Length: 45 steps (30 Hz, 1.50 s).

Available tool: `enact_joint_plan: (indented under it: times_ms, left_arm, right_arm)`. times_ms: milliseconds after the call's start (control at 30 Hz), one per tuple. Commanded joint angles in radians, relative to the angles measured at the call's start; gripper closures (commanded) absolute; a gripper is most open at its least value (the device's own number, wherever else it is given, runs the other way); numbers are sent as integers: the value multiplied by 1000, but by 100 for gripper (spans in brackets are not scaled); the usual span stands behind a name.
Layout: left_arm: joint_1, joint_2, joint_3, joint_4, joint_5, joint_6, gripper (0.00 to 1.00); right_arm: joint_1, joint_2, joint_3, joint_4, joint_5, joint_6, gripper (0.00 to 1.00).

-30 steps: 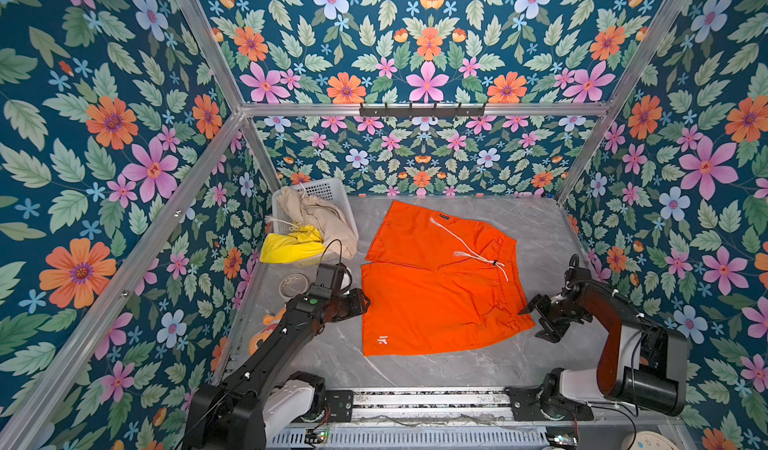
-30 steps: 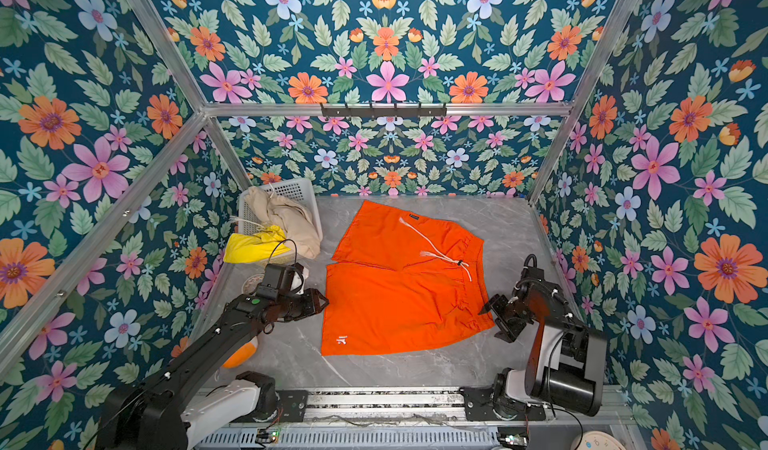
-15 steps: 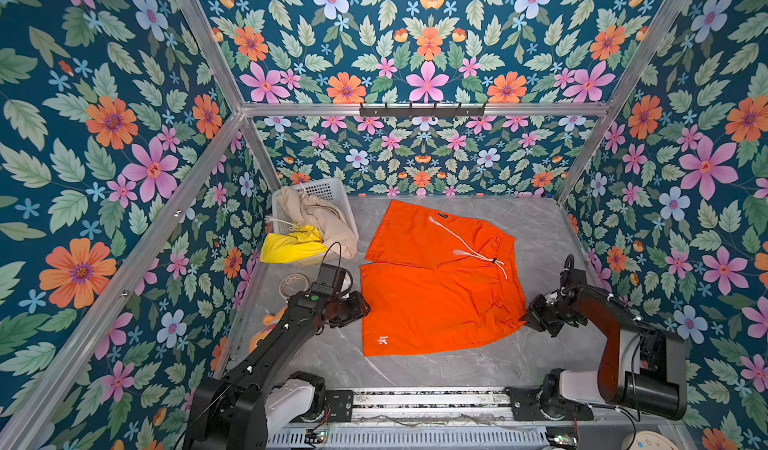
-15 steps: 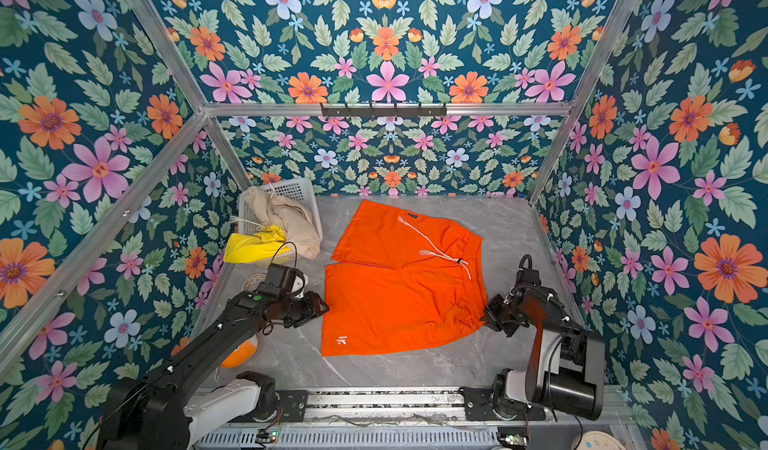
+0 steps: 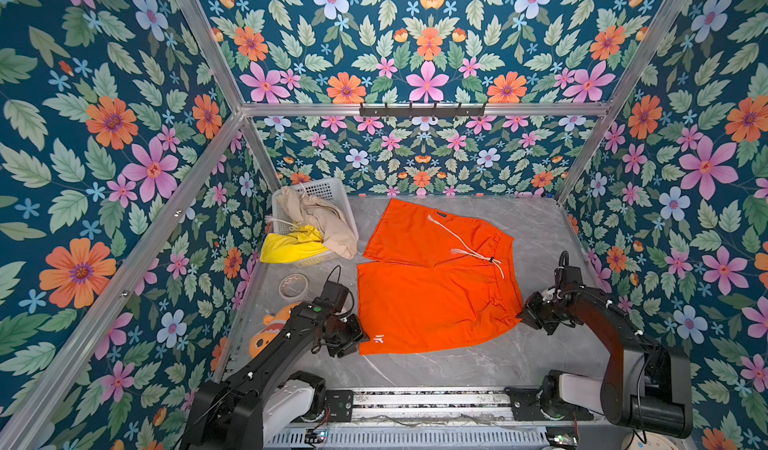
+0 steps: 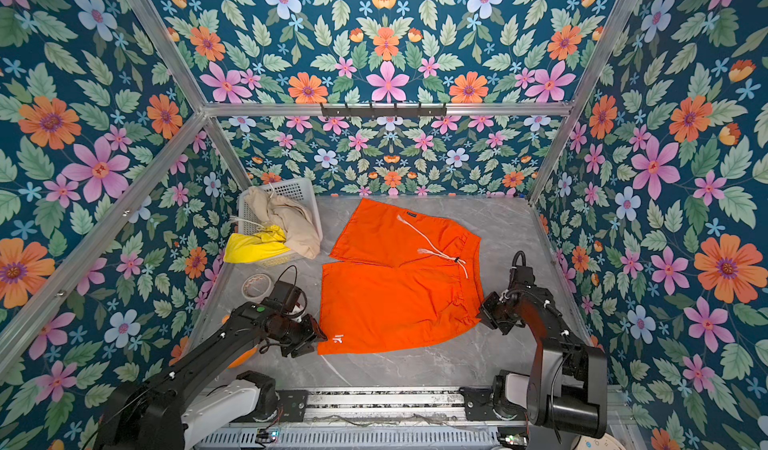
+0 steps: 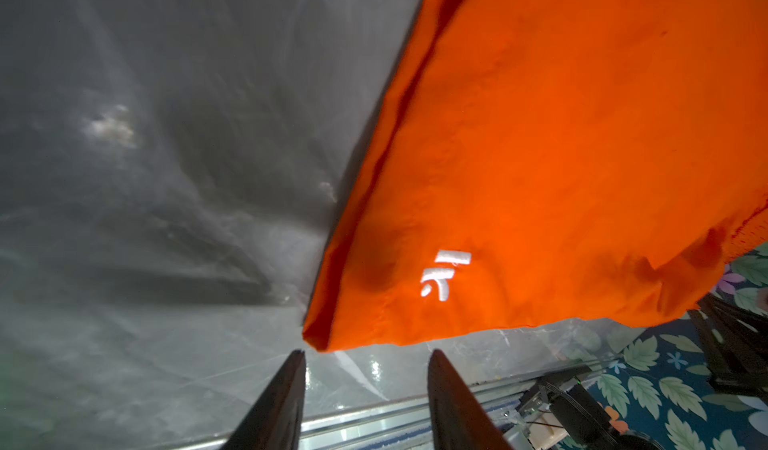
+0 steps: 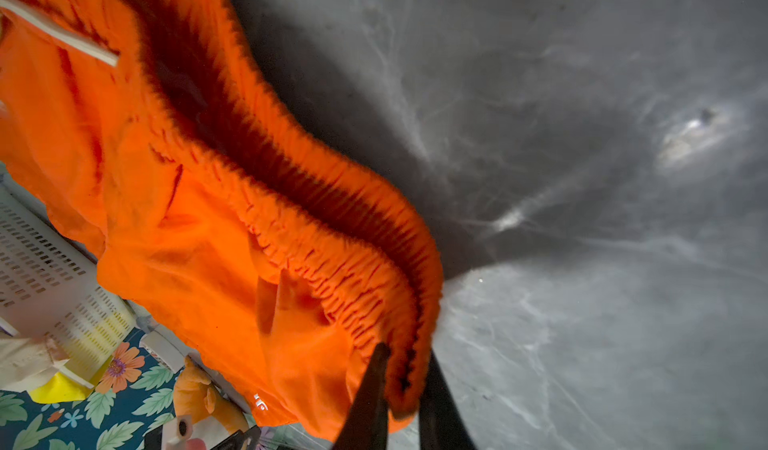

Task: Fold and stack the shorts

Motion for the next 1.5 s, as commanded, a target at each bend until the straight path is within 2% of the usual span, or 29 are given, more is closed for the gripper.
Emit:
enact_joint_plan:
  times_ms: [0,133,533,600,767,833,933,1167,1367,1467]
  left_arm:
    - [0,21,-13,24,-29,15,50]
    - [-2,34,-25,56,-16,14,54]
    - [-8,50,-98,123,55,-8,56]
    - [-8,49,-110,145,63,-21,61]
    - [-9,45,-89,111,54,-9,83]
    - [-10,38,-65,76,34,8,93]
    - [-9,29,-26,20,0,32,100]
    - [-9,9,118,-143,-70,82,100]
    - [-10,18,345,-298,-168,134,100]
    - [-9,76,498,-396,-239,205,100]
  right_arm:
    - [1,-11,7,-32,11,3,86]
    - [2,-30,6,-51,15,-6,86]
    - [3,-70,-19,-57,4,2,87]
    - [2,-75,-21,-60,0,1,87]
    - [2,-101,-13,-83,3,0,90]
    - [2,-113,-3,-100,8,-2,91]
    - [2,-142,23,-151,28,-6,94]
    - [1,-256,146,-390,176,-11,100]
    - [3,-297,266,-611,249,-48,100]
    - [3,-281,343,-695,286,-86,100]
